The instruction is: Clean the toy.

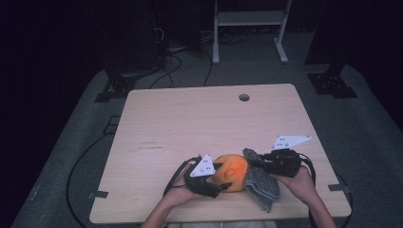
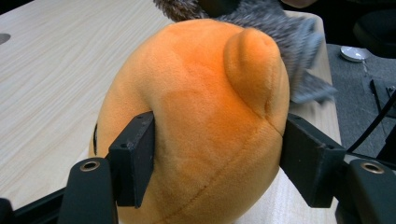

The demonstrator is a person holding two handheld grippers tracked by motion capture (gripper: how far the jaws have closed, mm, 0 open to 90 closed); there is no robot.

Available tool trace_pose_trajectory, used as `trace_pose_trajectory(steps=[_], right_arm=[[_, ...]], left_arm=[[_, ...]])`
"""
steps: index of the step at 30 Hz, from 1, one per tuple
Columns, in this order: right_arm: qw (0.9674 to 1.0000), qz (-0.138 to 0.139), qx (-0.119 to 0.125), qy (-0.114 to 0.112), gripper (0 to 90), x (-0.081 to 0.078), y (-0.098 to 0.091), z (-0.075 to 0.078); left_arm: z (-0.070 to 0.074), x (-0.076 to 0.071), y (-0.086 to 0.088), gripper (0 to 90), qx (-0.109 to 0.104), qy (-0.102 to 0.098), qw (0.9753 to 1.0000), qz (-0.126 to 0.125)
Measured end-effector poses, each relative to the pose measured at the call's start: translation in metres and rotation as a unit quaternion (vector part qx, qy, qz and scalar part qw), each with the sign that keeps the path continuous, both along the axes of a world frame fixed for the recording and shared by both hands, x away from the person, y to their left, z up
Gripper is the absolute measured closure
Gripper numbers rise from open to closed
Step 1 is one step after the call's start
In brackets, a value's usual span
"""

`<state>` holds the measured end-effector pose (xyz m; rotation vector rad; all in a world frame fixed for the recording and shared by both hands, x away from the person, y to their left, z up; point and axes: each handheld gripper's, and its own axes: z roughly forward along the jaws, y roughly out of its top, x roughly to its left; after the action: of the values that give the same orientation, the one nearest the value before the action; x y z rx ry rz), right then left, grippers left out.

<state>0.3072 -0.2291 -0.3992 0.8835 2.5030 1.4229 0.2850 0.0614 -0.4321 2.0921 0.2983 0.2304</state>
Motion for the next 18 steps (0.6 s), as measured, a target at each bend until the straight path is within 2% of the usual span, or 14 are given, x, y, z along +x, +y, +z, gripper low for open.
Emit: trace_pose_trajectory(steps=[1, 3, 6, 9, 11, 12, 14, 16, 18], right_arm=[[1.0, -0.002, 0.0, 0.004, 75.3, 0.0, -0.002, 0.0], [0.9995, 0.014, 0.026, 0.008, 75.2, -0.002, -0.001, 0.003], [0.9982, 0.046, 0.039, -0.005, 75.0, -0.006, 0.006, 0.008], [0.9997, 0.021, 0.01, 0.002, 75.2, -0.001, 0.003, 0.0], [0.9998, 0.008, 0.013, 0.014, 75.4, 0.002, -0.003, -0.004], [0.9999, 0.007, 0.008, 0.011, 75.5, 0.0, -0.002, -0.003], [0.9996, 0.024, 0.014, 0.006, 75.6, -0.007, 0.005, 0.001], [0.9989, 0.046, 0.007, -0.011, 75.4, -0.015, 0.02, 0.007], [0.9967, 0.076, 0.014, -0.025, 75.4, -0.023, 0.034, 0.014]], left_arm=[[0.0, -0.001, -0.001, 32.0, 0.003, -0.004, 1.0, -0.006], [-0.001, -0.003, -0.003, 31.4, 0.008, -0.009, 0.9998, -0.014], [-0.001, -0.003, -0.002, 31.4, 0.008, -0.01, 0.9998, -0.013], [0.0, 0.0, 0.002, 31.8, 0.0, -0.003, 1.0, 0.0], [0.0, 0.001, 0.001, 31.8, -0.002, 0.0, 1.0, 0.0], [0.0, 0.001, -0.001, 31.7, 0.0, -0.002, 1.0, -0.001], [-0.001, 0.0, -0.004, 31.7, 0.001, -0.003, 1.0, 0.006], [-0.001, 0.001, -0.007, 31.4, 0.003, -0.002, 0.9999, 0.014], [0.0, 0.001, -0.008, 31.4, 0.002, -0.003, 0.9998, 0.02]])
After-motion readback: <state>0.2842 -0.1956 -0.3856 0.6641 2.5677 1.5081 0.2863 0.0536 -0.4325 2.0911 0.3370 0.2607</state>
